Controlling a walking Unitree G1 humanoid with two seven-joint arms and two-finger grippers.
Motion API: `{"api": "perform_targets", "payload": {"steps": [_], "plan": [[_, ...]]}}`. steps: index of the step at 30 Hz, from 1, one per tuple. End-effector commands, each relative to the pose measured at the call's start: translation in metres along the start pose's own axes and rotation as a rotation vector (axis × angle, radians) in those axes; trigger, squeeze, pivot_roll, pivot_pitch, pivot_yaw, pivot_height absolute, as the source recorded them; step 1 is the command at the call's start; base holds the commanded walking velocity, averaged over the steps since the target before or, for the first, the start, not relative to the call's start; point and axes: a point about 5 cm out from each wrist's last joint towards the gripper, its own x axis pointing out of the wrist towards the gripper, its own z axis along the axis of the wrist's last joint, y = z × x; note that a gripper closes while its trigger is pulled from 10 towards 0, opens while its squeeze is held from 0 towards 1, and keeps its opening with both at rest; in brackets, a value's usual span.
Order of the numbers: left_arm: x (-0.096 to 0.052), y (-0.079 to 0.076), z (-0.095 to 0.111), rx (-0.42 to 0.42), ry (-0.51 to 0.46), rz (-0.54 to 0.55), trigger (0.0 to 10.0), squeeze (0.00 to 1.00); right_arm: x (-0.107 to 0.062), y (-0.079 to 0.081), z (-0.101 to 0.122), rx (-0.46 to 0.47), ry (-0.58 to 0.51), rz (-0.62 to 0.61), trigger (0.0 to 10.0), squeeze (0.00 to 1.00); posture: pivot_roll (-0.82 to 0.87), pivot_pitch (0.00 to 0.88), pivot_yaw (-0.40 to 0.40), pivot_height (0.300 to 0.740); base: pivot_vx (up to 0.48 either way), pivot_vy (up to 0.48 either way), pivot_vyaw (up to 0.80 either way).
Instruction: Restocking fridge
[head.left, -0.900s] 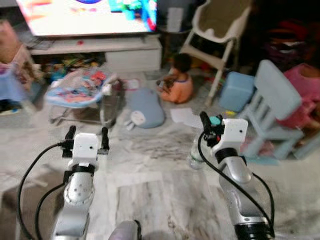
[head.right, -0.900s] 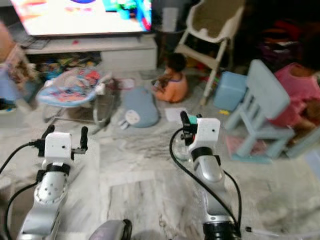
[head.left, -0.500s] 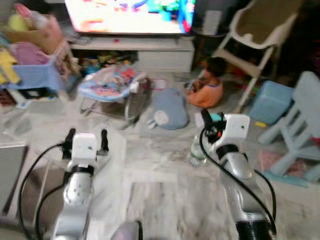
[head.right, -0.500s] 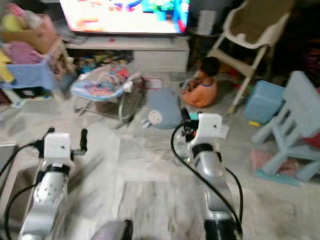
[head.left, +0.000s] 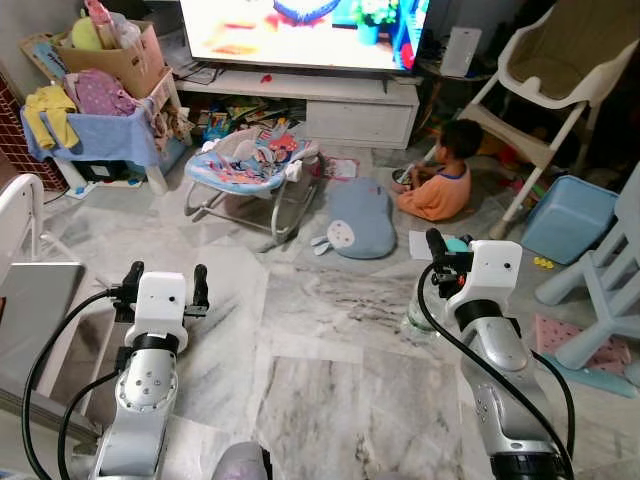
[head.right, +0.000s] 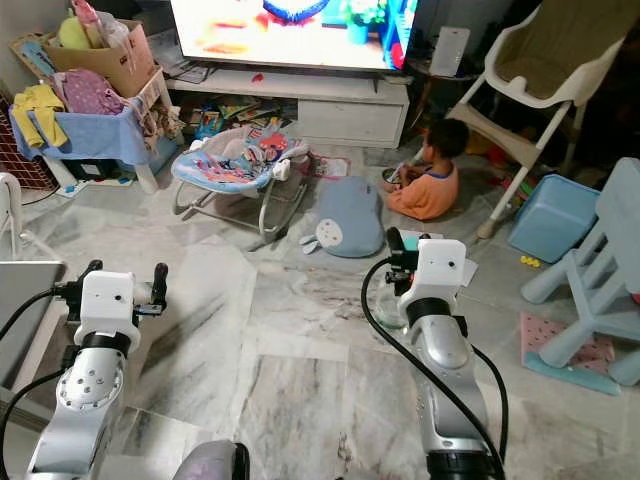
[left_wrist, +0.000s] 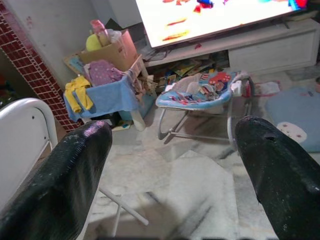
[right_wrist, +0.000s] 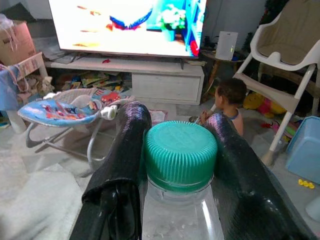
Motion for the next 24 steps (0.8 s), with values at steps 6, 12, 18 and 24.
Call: {"api": "perform_targets", "payload": {"steps": [6, 12, 18, 24], "plan": [[0.004, 0.001, 0.006, -0.003, -0.013, 0.01, 10.0, 0.0, 0.006, 0.01, 0.007, 0.022, -0.02, 0.042, 10.0, 0.0, 0.08, 0.0, -0.045, 0.74, -0.301, 0.286, 0.0], [0.007, 0.001, 0.006, 0.003, -0.012, 0.015, 10.0, 0.0, 0.009, 0.01, 0.007, 0.032, -0.02, 0.041, 10.0, 0.0, 0.08, 0.0, -0.045, 0.74, -0.299, 0.292, 0.0], [0.01, 0.0, 0.009, 0.001, -0.02, 0.013, 10.0, 0.0, 0.011, 0.007, 0.009, -0.038, -0.026, -0.001, 10.0, 0.0, 0.08, 0.0, -0.045, 0.74, -0.291, 0.291, 0.0], [0.012, 0.0, 0.009, 0.001, -0.022, 0.014, 10.0, 0.0, 0.015, 0.007, 0.007, -0.015, -0.02, 0.005, 10.0, 0.0, 0.08, 0.0, -0.047, 0.74, -0.286, 0.295, 0.0]]}}
